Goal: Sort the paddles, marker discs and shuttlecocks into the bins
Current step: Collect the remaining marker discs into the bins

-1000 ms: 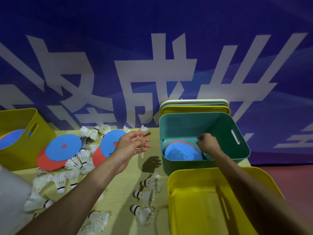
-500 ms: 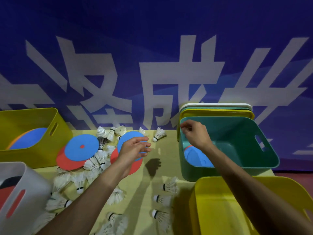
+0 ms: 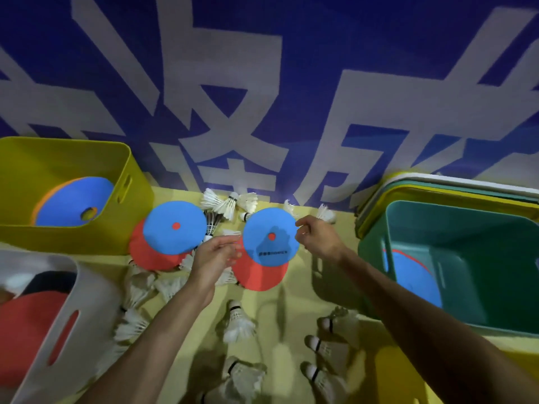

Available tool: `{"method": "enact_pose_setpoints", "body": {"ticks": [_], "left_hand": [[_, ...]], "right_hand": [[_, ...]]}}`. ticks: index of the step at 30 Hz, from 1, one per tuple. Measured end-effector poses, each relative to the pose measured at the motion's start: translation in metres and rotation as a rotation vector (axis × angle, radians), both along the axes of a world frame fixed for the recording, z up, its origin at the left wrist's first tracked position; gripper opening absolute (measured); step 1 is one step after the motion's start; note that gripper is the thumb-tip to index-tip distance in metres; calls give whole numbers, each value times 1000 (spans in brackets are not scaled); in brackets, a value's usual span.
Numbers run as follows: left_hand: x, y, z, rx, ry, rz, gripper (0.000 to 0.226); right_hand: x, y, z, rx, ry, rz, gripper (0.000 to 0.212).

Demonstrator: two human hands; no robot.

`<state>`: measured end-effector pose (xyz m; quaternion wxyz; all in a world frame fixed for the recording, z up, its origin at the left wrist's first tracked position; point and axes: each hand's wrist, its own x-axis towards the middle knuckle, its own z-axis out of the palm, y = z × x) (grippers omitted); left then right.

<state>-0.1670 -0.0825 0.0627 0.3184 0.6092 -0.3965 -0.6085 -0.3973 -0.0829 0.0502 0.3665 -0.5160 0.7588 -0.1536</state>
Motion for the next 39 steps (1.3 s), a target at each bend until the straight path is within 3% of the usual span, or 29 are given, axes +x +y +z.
{"method": "enact_pose_setpoints", "body": {"ticks": [9,14,19,26,33,39], "left_hand": [[32,-35,-35,77,-22,25,22],[34,-41,-47,89,-60,2,23],[29,-44,-55,51,-104,-69,21],[21,-39,-60,8,-151,-152,28],[13,-38,-60,-46,-201,-235,22],[-7,-52,-76,-119,-451,-514,29]], "right_hand": [[21,-39,-52,162,172,-80,61],[25,-39,-71,149,144,-243,36],[21,-36,-73,91,162,-313,31],[7,-26,-59,-37,-34,-405,15],[-9,-9,-27,-201,75,-312,14],[-21,17,-14,-266,180,-294,18]]}}
